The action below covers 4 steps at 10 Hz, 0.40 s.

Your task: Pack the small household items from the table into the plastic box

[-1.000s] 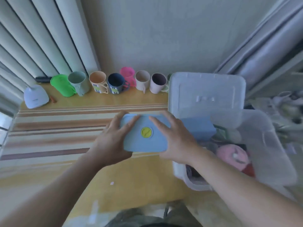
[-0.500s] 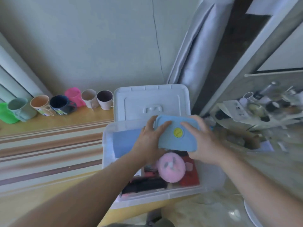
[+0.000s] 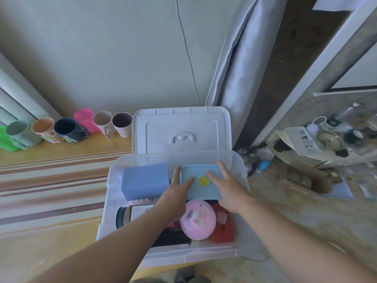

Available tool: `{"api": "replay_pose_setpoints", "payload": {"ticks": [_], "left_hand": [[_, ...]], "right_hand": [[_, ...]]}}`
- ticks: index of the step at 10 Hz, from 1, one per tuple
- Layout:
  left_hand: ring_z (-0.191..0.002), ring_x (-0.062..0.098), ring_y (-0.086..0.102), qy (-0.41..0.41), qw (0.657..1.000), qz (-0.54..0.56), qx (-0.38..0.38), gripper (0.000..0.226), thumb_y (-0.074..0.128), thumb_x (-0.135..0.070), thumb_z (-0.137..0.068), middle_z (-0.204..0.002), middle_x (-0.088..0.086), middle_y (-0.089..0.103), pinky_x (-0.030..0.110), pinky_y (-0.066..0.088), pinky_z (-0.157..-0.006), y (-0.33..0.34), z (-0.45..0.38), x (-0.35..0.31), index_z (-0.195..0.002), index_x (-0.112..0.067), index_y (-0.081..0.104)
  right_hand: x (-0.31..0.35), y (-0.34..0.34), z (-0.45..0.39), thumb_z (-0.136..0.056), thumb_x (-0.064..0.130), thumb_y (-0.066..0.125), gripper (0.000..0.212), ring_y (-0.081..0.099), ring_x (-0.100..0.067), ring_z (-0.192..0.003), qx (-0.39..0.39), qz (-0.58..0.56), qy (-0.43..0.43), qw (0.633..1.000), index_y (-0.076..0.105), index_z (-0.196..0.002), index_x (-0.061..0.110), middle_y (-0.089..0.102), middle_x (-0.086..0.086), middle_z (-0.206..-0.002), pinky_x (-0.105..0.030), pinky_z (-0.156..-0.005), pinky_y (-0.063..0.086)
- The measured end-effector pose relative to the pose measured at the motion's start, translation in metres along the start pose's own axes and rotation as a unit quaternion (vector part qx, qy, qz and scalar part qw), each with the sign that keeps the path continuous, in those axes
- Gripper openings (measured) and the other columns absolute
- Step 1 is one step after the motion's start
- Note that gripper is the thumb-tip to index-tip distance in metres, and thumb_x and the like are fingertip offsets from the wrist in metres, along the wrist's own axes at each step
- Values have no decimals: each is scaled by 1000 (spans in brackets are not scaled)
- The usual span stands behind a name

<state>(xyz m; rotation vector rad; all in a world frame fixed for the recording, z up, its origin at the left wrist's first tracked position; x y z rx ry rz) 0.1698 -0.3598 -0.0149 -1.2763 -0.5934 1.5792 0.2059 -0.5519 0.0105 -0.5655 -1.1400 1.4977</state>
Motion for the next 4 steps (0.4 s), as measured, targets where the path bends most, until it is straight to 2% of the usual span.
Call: {"api": "replay_pose_setpoints", "payload": {"ticks": [1,2,3,4], "left_hand": [[-118,36,60,-18,999,-34,31,96,65,-9,-90,-162,10,-35,37,55,-84,2,5,-10,-161,-36,7],[-124,34,57,-29,999,-21,36,89,56,-10,-89,-164,5,-31,38,54,-91,1,2,-9,-161,-37,9],[-136,31,47,-10,997,-1,72,72,53,-17,-92,-168,1,-4,40,47,-106,-15,11,-9,-158,-33,28],[-136,22,48,32,999,14,35,54,57,-19,-92,-160,-5,35,36,44,-109,-50,18,-9,-144,-31,54]], "right_hand": [[2,5,0,-88,-10,58,107,42,-32,-138,9,6,10,1000,10,-164,48,-33,5,-168,-34,-101,50],[-1,7,-3,-88,-10,58,110,41,-34,-138,36,26,15,999,3,-165,46,-36,3,-168,-33,-99,49],[4,3,-4,-92,12,63,99,21,-39,-154,71,44,19,996,3,-166,38,-27,5,-172,-45,-114,41],[6,-15,-6,-94,25,61,86,2,-35,-160,58,44,-6,997,14,-166,32,-16,5,-175,-53,-121,31]]}}
Point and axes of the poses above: each hand's wrist, its own z-axis away from the middle knuckle, its own y-axis out of the palm, x = y × z, the point moved 5 cm from there along -z, towards the middle knuckle
